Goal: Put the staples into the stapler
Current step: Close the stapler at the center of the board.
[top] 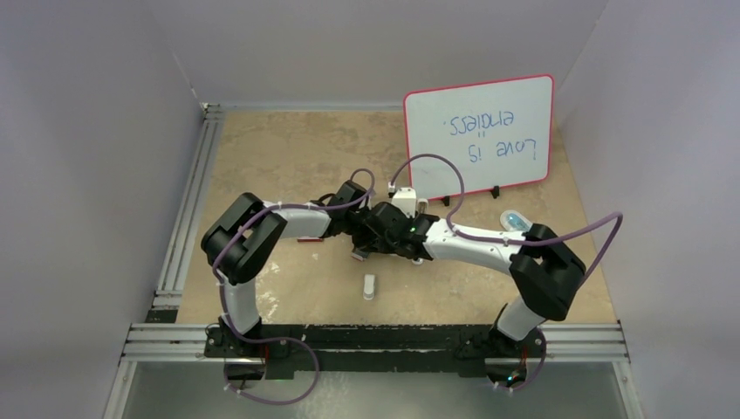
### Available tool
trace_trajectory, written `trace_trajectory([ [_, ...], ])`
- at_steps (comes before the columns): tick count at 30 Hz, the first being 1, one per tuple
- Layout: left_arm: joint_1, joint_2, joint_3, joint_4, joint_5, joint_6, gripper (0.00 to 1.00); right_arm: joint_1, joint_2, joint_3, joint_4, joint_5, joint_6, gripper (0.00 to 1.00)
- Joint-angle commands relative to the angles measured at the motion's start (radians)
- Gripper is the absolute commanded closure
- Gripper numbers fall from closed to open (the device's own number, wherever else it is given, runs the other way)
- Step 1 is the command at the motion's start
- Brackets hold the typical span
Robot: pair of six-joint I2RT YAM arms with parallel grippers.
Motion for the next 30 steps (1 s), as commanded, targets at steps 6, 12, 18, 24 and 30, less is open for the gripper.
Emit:
trace_trajectory([
  [6, -0.005, -0.099, 0.004, -0.077, -0.136, 0.042, 0.88, 0.001, -0.078, 0.036, -0.013, 0.004, 0.026, 0.59],
  [12, -0.005, -0.133, -0.017, -0.081, -0.148, 0.049, 0.89, -0.008, -0.024, 0.008, -0.002, -0.016, 0.021, 0.73],
  [18, -0.005, -0.182, -0.018, -0.102, -0.163, 0.060, 0.89, -0.009, 0.011, -0.024, 0.025, -0.059, 0.021, 0.80],
  [24, -0.005, -0.234, -0.018, -0.126, -0.186, 0.069, 0.89, -0.039, 0.005, -0.079, 0.059, -0.115, 0.012, 0.79],
  [30, -0.005, -0.275, -0.019, -0.134, -0.201, 0.077, 0.89, -0.051, -0.007, -0.104, 0.068, -0.132, 0.005, 0.80],
])
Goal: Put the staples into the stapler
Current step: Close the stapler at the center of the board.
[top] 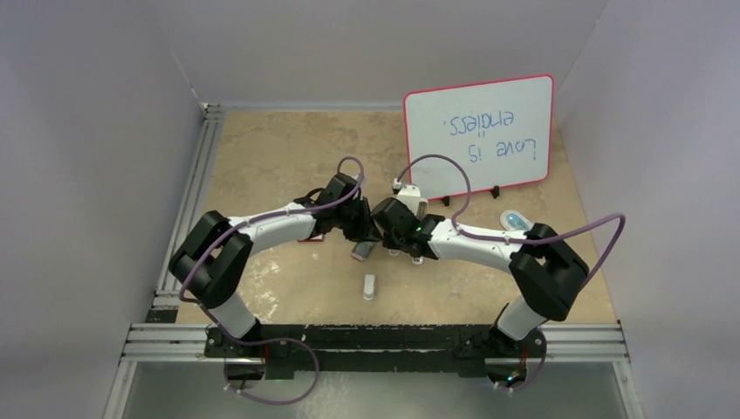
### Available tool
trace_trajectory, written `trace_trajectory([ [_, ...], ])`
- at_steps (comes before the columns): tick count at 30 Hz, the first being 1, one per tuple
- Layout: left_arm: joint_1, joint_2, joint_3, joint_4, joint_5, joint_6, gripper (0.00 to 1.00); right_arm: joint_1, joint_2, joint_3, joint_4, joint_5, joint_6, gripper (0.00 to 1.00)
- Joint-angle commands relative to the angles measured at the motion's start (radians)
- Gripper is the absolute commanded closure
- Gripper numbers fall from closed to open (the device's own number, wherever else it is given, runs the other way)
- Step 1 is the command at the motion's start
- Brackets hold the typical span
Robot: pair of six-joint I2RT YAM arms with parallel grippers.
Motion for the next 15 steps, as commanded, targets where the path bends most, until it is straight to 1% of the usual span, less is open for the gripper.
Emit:
trace_trajectory([
  [1, 0.001, -0.057, -0.001, 0.002, -0.025, 0.030, 0.89, -0.005, 0.003, -0.040, -0.077, -0.054, -0.003, 0.80],
  [4, 0.002, -0.064, 0.000, -0.002, -0.029, 0.034, 0.88, -0.006, -0.044, 0.006, -0.102, -0.016, -0.010, 0.78],
  [6, 0.002, -0.068, 0.003, -0.003, -0.032, 0.041, 0.88, -0.008, -0.073, 0.073, -0.142, 0.038, -0.016, 0.73],
  [9, 0.002, -0.068, 0.017, -0.013, -0.036, 0.050, 0.86, -0.023, -0.091, 0.127, -0.185, 0.081, -0.040, 0.63],
  [12, 0.002, -0.070, 0.022, -0.021, -0.043, 0.058, 0.86, -0.031, -0.089, 0.126, -0.201, 0.073, -0.066, 0.54],
  [15, 0.002, -0.073, 0.022, -0.022, -0.045, 0.062, 0.85, -0.031, -0.079, 0.097, -0.178, -0.009, -0.114, 0.48],
])
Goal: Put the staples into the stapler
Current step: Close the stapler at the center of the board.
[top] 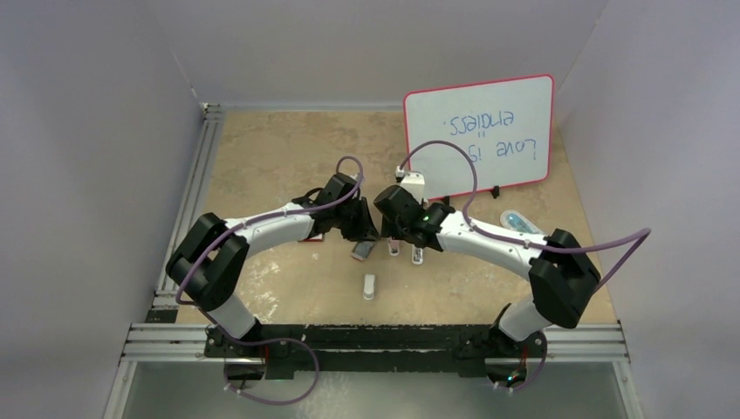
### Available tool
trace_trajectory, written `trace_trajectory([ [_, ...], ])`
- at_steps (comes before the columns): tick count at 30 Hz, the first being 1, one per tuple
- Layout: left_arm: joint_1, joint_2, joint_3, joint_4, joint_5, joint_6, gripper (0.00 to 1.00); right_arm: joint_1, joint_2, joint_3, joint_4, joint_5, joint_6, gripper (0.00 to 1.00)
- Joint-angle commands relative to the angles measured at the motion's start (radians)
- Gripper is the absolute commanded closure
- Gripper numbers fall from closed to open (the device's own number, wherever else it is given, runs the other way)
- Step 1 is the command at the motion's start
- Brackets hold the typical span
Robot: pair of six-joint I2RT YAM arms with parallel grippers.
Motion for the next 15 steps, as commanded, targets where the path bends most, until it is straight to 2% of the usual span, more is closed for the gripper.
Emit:
trace_trajectory([
  [1, 0.002, -0.044, 0.022, 0.005, -0.018, 0.036, 0.85, -0.005, -0.001, -0.008, -0.039, -0.060, -0.075, 0.47],
  [9, 0.002, -0.037, 0.016, 0.005, -0.026, 0.046, 0.84, -0.005, 0.033, -0.037, -0.029, -0.133, -0.116, 0.48],
  [15, 0.005, -0.030, 0.010, 0.007, -0.027, 0.052, 0.83, -0.005, 0.066, -0.020, -0.031, -0.127, -0.126, 0.64],
])
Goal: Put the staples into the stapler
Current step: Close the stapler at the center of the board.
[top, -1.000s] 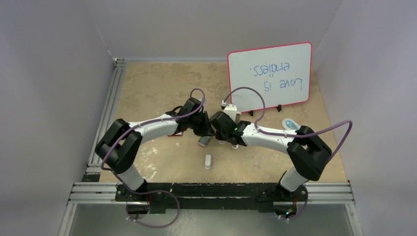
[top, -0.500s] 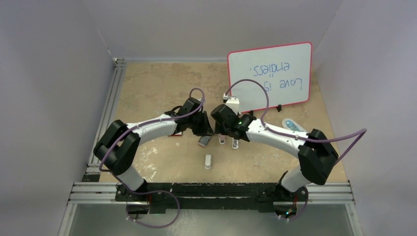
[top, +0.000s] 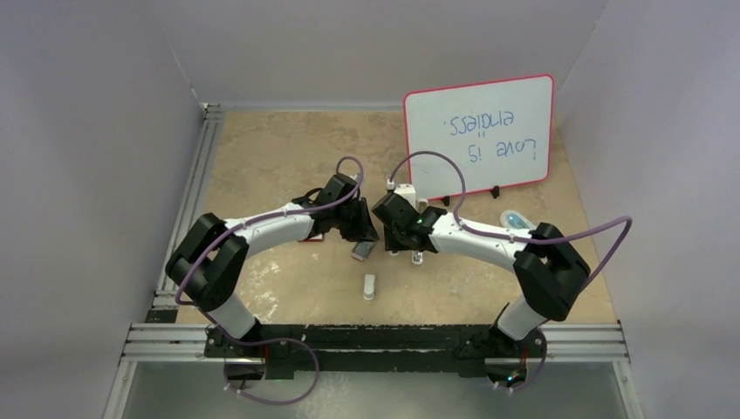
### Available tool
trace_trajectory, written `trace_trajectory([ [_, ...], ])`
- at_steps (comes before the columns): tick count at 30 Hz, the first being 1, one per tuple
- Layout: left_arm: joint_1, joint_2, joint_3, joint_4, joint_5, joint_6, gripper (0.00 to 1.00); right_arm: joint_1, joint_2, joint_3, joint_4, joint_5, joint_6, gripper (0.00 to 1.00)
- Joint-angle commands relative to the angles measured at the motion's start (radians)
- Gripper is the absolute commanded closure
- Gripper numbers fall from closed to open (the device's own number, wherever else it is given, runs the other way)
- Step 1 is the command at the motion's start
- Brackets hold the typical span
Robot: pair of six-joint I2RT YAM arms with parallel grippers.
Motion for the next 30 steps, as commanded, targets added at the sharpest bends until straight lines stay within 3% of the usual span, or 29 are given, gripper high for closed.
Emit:
trace_trajectory([
  [1, 0.006, -0.028, 0.010, 0.021, -0.013, 0.030, 0.83, 0.000, 0.018, 0.018, -0.017, -0.006, -0.024, 0.66],
  [15, 0.015, -0.031, -0.014, 0.035, -0.014, 0.032, 0.83, 0.000, 0.103, -0.066, 0.060, -0.070, -0.022, 0.94],
  [21, 0.016, -0.031, -0.018, 0.035, -0.014, 0.033, 0.84, 0.000, 0.135, -0.066, 0.070, -0.064, -0.015, 0.96],
  [23, 0.017, -0.035, -0.017, 0.034, -0.014, 0.033, 0.83, 0.000, 0.104, -0.034, 0.047, -0.033, -0.001, 0.89],
  [26, 0.017, -0.041, -0.017, 0.034, -0.017, 0.032, 0.83, -0.002, 0.034, 0.018, 0.020, 0.007, 0.000, 0.65],
  [30, 0.018, -0.041, -0.011, 0.032, -0.019, 0.033, 0.83, -0.010, 0.016, 0.094, -0.021, 0.043, -0.008, 0.53],
])
